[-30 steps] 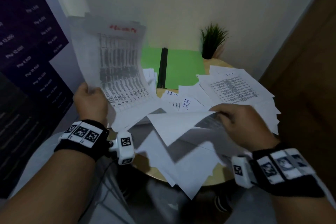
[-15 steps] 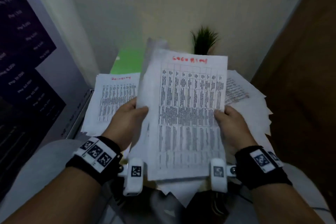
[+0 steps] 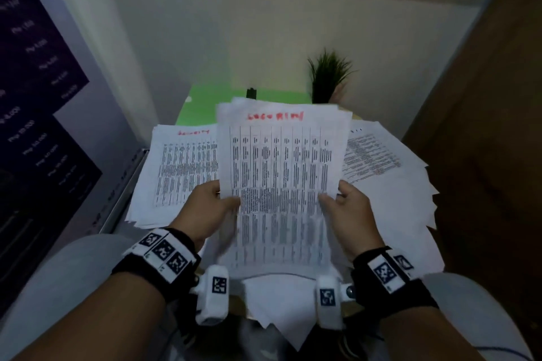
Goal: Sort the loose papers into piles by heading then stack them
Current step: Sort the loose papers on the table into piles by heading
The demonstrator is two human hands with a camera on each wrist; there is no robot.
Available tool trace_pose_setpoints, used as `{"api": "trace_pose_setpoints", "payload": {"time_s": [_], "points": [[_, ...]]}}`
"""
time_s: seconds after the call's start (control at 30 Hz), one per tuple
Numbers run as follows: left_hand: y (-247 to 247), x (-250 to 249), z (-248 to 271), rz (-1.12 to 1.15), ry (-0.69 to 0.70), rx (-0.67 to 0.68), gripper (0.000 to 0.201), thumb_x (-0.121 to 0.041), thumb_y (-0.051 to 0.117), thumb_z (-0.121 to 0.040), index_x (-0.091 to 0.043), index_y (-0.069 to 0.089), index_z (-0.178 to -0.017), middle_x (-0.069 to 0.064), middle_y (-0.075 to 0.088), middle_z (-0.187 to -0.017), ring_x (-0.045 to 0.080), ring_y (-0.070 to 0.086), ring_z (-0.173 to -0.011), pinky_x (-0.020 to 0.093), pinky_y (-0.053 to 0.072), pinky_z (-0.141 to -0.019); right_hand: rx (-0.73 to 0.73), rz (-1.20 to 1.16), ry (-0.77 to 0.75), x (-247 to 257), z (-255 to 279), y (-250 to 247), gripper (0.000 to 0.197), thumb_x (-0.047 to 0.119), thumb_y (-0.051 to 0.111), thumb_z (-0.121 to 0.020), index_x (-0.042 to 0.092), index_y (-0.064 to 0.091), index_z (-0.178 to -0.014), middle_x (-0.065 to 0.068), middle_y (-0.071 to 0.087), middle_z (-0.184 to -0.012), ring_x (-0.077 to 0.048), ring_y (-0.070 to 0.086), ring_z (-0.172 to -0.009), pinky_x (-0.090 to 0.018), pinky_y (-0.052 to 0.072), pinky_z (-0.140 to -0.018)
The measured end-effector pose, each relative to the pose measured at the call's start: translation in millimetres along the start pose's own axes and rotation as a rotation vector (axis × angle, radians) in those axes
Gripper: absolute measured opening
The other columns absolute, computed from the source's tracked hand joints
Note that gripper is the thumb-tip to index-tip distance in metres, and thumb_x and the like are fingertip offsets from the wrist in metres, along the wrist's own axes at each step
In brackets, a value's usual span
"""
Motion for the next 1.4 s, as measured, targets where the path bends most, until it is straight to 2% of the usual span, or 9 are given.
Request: {"api": "trace_pose_setpoints", "payload": {"time_s": [0.13, 0.33, 0.43, 0.57, 0.67, 0.77, 0.97, 1.23, 1.4], "points": [[4, -10, 2, 0.068, 0.085, -0.066, 0.023, -0.007, 0.059, -0.099, -0.028, 0.069, -0.097, 0.002, 0.075, -0.105, 0.025, 0.07, -0.104, 0.038, 0.057, -0.089, 0.005, 0.117, -0.195, 24, 20, 16, 0.041, -0.006, 0.048, -0.103, 0.026, 0.048, -0.078, 0.025, 0.056, -0.055, 0.005, 0.047, -0.048, -0.008, 0.034, -0.051], [9, -35, 22, 0.191, 0.358, -0.139, 0.027, -0.019, 0.051, -0.101, -0.036, 0.063, -0.119, -0.013, 0.071, -0.117, 0.012, 0.065, -0.114, 0.036, 0.051, -0.094, -0.178, 0.05, -0.489, 43, 29, 17, 0.02, 0.004, 0.047, -0.106, 0.017, 0.058, -0.116, 0.007, 0.067, -0.094, -0.008, 0.062, -0.084, -0.028, 0.053, -0.075], [7, -23, 15, 0.193, 0.327, -0.148, 0.035, -0.016, 0.058, -0.093, -0.04, 0.057, -0.119, -0.013, 0.07, -0.116, 0.01, 0.066, -0.111, 0.039, 0.054, -0.093, -0.144, 0.008, -0.37, 19, 26, 21, 0.033, 0.003, 0.054, -0.102, 0.023, 0.052, -0.129, 0.023, 0.067, -0.117, 0.001, 0.063, -0.112, -0.014, 0.05, -0.091], [10, -3, 0, 0.18, 0.225, -0.132, 0.04, 0.004, 0.052, -0.097, -0.032, 0.048, -0.112, -0.005, 0.067, -0.11, 0.001, 0.068, -0.093, 0.026, 0.053, -0.081, -0.1, 0.068, -0.164, -27, 20, 29, 0.042, 0.003, 0.055, -0.1, 0.041, 0.048, -0.118, 0.034, 0.058, -0.116, 0.022, 0.055, -0.105, -0.002, 0.039, -0.088], [20, 12, -3, 0.061, 0.123, -0.056, 0.038, 0.0, 0.047, -0.101, -0.028, 0.036, -0.125, -0.003, 0.064, -0.109, 0.006, 0.064, -0.089, 0.019, 0.051, -0.07, -0.056, 0.139, -0.012, -60, 20, 37, 0.035, 0.009, 0.052, -0.102, 0.038, 0.044, -0.12, 0.025, 0.061, -0.112, 0.008, 0.061, -0.1, -0.017, 0.043, -0.092], [33, 40, -5, -0.059, -0.001, 0.04, 0.038, -0.006, 0.045, -0.102, -0.026, 0.031, -0.132, 0.002, 0.064, -0.112, 0.015, 0.066, -0.097, 0.038, 0.059, -0.087, -0.015, 0.179, 0.107, -83, 23, 45, 0.033, 0.01, 0.049, -0.103, 0.034, 0.048, -0.126, 0.008, 0.064, -0.113, -0.018, 0.063, -0.105, -0.029, 0.049, -0.097], [22, 58, -19, -0.233, -0.086, -0.083, 0.022, 0.004, 0.039, -0.094, -0.013, 0.045, -0.107, 0.006, 0.056, -0.087, 0.026, 0.058, -0.081, 0.037, 0.051, -0.07, 0.049, 0.134, 0.29, -106, 25, 49, 0.022, 0.009, 0.049, -0.101, 0.028, 0.056, -0.111, -0.011, 0.068, -0.096, -0.021, 0.067, -0.057, -0.03, 0.05, -0.048], [-76, 46, -60, -0.075, -0.05, -0.412, 0.03, 0.007, 0.04, -0.089, -0.012, 0.05, -0.111, 0.008, 0.057, -0.084, 0.027, 0.055, -0.073, 0.03, 0.045, -0.061, -0.03, 0.036, 0.419, -112, 11, 11, 0.016, 0.002, 0.049, -0.094, 0.012, 0.061, -0.099, -0.022, 0.07, -0.09, -0.026, 0.054, -0.052, -0.028, 0.033, -0.048], [-137, 63, -84, -0.179, -0.163, -0.444, 0.034, 0.01, 0.044, -0.092, -0.003, 0.055, -0.122, 0.013, 0.059, -0.097, 0.03, 0.057, -0.085, 0.048, 0.052, -0.077, -0.048, 0.104, 0.429, -118, 8, 1, 0.013, 0.008, 0.052, -0.095, 0.013, 0.064, -0.094, -0.019, 0.073, -0.089, -0.027, 0.058, -0.053, -0.032, 0.037, -0.051]]}}
Point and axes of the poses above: each hand's wrist, its own z-axis away from the middle knuckle, its own y-axis out of the palm, x = y × z, the point moved 6 cm from there along -z, towards the middle knuckle
